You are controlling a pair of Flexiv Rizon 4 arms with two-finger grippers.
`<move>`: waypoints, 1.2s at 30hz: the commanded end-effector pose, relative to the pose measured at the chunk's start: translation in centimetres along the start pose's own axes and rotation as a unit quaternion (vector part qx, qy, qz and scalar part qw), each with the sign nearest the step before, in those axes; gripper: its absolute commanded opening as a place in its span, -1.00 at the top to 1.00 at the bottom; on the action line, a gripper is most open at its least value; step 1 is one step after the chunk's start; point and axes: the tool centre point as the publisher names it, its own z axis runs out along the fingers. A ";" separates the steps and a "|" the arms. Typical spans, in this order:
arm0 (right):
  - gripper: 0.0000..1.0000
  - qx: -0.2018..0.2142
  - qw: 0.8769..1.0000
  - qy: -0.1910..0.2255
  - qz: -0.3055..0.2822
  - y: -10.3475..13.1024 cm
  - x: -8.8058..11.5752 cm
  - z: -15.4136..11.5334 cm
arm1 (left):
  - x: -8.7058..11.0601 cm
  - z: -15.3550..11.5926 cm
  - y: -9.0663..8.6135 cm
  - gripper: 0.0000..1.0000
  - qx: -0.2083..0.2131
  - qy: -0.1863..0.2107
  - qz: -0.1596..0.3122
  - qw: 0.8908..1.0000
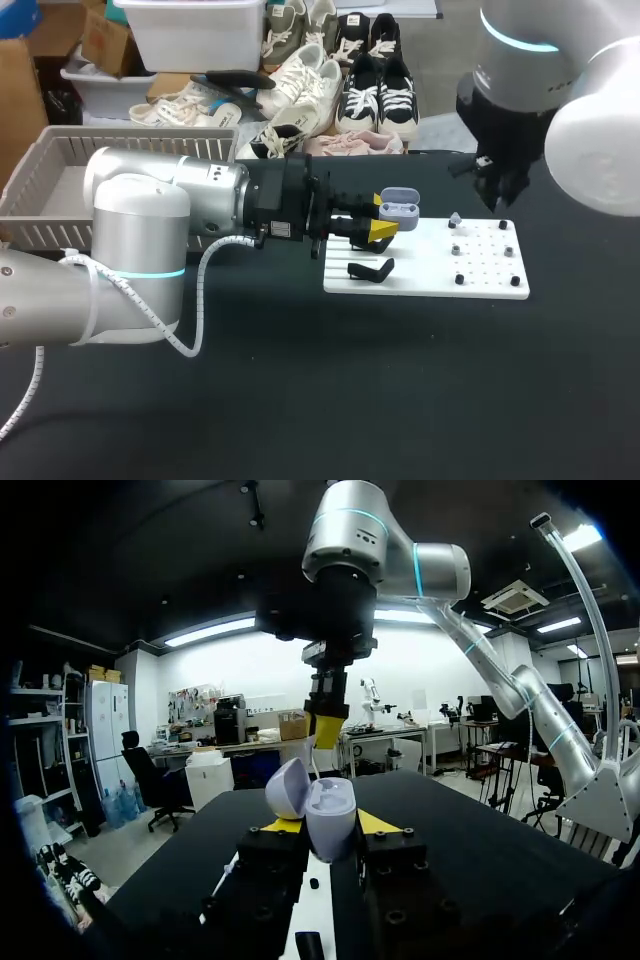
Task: Pick up each earbud case from the left stands, insert the matching earbuds, close the lid, and place the case in the box.
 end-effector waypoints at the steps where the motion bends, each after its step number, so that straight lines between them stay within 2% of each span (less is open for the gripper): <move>1: 1.00 0.051 0.994 0.025 0.093 0.4 -0.4 0.4 | 0.1 0.0 0.1 1.00 0.001 0.000 0.000 1.000; 2: 1.00 0.053 0.990 0.020 0.130 0.0 -0.4 0.4 | 0.1 0.0 0.1 1.00 0.001 0.000 0.000 1.000; 5: 1.00 0.060 0.980 0.040 0.188 -0.5 -0.1 0.6 | 0.1 0.0 0.1 1.00 0.001 0.000 0.000 1.000; 8: 1.00 0.078 0.971 0.056 0.220 -0.6 0.3 0.7 | 0.1 0.0 0.1 1.00 0.001 0.000 0.000 1.000; 12: 1.00 0.075 0.960 0.072 0.259 -0.7 0.9 1.1 | 0.1 0.0 0.1 1.00 0.001 0.000 0.000 1.000; 16: 1.00 0.066 0.958 0.076 0.269 -0.3 1.6 1.5 | 0.1 0.0 0.1 1.00 0.001 0.000 0.000 1.000; 34: 1.00 0.066 0.958 0.076 0.269 -0.3 1.6 1.5 | 0.1 0.0 0.1 1.00 0.001 0.000 0.000 1.000; 36: 1.00 0.057 0.954 0.078 0.282 0.0 1.5 1.4 | 0.1 0.0 0.1 1.00 0.001 0.000 0.000 1.000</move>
